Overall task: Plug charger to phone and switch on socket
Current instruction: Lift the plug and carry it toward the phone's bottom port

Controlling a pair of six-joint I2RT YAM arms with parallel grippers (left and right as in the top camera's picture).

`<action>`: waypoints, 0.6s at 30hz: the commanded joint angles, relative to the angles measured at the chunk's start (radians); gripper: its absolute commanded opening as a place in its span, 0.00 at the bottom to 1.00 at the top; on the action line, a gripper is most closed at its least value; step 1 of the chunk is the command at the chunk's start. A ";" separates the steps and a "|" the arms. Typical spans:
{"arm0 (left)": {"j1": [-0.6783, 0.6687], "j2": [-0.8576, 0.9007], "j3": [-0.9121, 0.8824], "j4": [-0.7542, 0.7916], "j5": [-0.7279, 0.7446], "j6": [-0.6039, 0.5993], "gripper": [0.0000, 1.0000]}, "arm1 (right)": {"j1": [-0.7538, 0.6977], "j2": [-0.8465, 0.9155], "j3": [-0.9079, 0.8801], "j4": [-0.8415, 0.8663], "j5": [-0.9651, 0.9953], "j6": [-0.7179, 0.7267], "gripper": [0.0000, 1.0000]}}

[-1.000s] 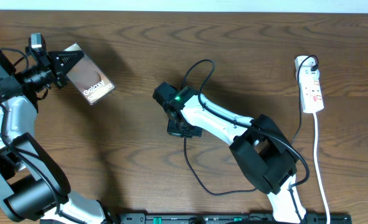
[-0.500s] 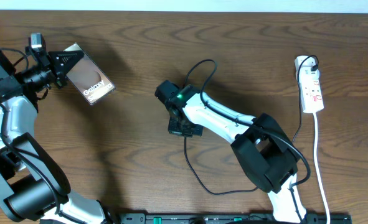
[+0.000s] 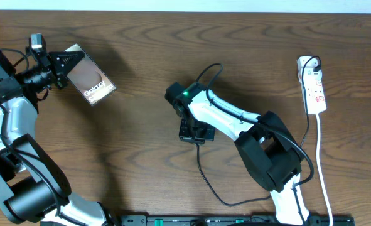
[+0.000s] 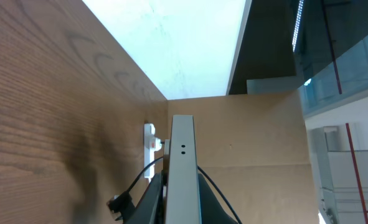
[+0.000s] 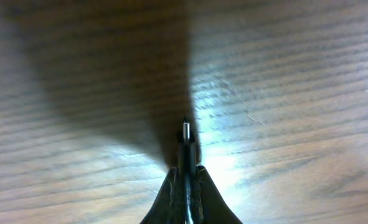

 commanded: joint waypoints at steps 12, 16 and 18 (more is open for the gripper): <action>0.002 -0.024 0.000 0.005 0.047 0.007 0.07 | 0.062 0.022 -0.076 0.027 -0.058 -0.048 0.01; 0.001 -0.024 0.000 0.005 0.046 0.007 0.08 | 0.068 0.022 -0.077 0.027 -0.092 -0.068 0.01; 0.001 -0.024 0.000 0.005 0.046 0.007 0.08 | 0.077 0.022 -0.086 0.029 -0.094 -0.068 0.01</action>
